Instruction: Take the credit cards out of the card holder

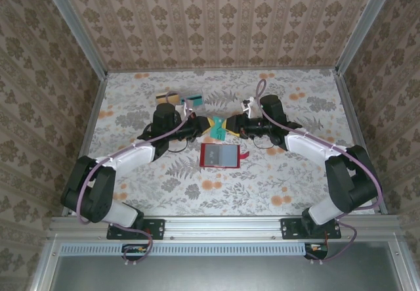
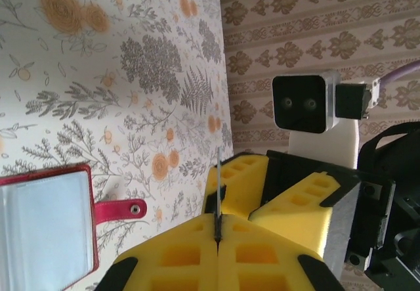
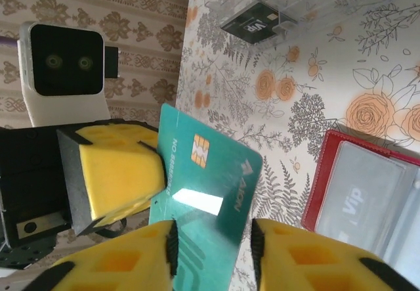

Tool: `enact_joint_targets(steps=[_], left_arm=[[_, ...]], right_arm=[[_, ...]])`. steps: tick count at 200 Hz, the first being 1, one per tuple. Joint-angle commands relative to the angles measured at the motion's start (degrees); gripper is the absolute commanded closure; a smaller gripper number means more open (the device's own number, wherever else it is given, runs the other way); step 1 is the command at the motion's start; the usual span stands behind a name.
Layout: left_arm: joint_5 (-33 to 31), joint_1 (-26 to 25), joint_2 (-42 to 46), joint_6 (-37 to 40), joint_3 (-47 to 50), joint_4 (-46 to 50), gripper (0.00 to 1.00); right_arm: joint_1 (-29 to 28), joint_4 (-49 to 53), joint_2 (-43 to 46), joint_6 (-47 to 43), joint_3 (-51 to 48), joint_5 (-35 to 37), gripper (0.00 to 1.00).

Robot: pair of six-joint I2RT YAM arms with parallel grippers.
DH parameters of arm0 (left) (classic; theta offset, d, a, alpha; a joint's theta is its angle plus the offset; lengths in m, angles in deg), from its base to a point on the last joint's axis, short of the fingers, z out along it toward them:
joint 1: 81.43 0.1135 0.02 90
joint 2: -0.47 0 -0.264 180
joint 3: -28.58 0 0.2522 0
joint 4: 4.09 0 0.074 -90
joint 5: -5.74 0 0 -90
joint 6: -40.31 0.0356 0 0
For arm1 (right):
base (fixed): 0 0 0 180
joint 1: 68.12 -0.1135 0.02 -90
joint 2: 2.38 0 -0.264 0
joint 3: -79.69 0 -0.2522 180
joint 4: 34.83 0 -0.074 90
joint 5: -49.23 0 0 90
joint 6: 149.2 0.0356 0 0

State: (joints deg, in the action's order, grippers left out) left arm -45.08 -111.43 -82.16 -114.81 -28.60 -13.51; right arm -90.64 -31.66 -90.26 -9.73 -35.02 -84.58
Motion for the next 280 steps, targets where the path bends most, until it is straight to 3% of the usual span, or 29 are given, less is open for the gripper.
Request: enact_joint_targets(steps=[1, 18, 32, 49, 61, 93, 126, 156, 186, 218, 240, 280], left_arm=[[0.53, -0.08, 2.50, 4.15, -1.76, 5.77, 1.00], [-0.27, 0.24, 3.67, 8.09, -3.71, 12.22, 1.00], [-1.53, 0.68, 4.86, 11.96, -5.89, 18.34, 1.00], [-5.56, 1.06, 6.03, 21.29, -11.03, 31.46, 1.00], [-8.87, 1.08, 6.03, 28.91, -15.47, 40.73, 1.00], [-19.82, 1.13, 4.50, 45.13, -22.87, 53.85, 1.00], [-30.59, 1.17, 5.82, 62.74, -23.54, 51.44, 1.00], [-31.80, 1.08, 7.06, 82.59, -20.79, 43.60, 1.00], [-37.34, 1.25, 3.88, 97.35, -21.92, 40.81, 1.00], [-36.35, 1.43, -0.48, 110.97, -24.38, 41.29, 1.00], [-35.81, 1.84, -4.10, 116.47, -26.48, 41.34, 1.00], [-34.27, 3.46, -11.40, 119.79, -31.80, 39.72, 1.00]], right_arm=[[-0.23, -0.56, -0.61, -1.40, -0.30, -0.27, 0.53], [0.21, 2.06, -0.06, -2.79, 0.20, 0.45, 0.41], [0.91, 5.13, 0.99, -4.77, 0.99, 1.28, 0.24], [1.69, 8.85, 3.10, -7.40, 1.94, 3.38, 0.06], [2.03, 11.38, 4.34, -9.35, 2.79, 4.58, 0.00], [2.19, 15.27, 6.39, -11.84, 4.43, 7.52, 0.00], [2.17, 15.99, 9.46, -11.92, 4.06, 10.98, 0.00], [2.57, 18.10, 11.28, -13.24, 4.45, 11.90, 0.00], [3.52, 18.61, 13.39, -13.61, 3.83, 11.87, 0.00], [4.33, 18.84, 14.88, -13.73, 3.07, 11.66, 0.00], [4.87, 19.18, 15.49, -13.67, 2.90, 11.63, 0.00], [5.75, 20.39, 16.68, -13.96, 2.93, 12.35, 0.00]])
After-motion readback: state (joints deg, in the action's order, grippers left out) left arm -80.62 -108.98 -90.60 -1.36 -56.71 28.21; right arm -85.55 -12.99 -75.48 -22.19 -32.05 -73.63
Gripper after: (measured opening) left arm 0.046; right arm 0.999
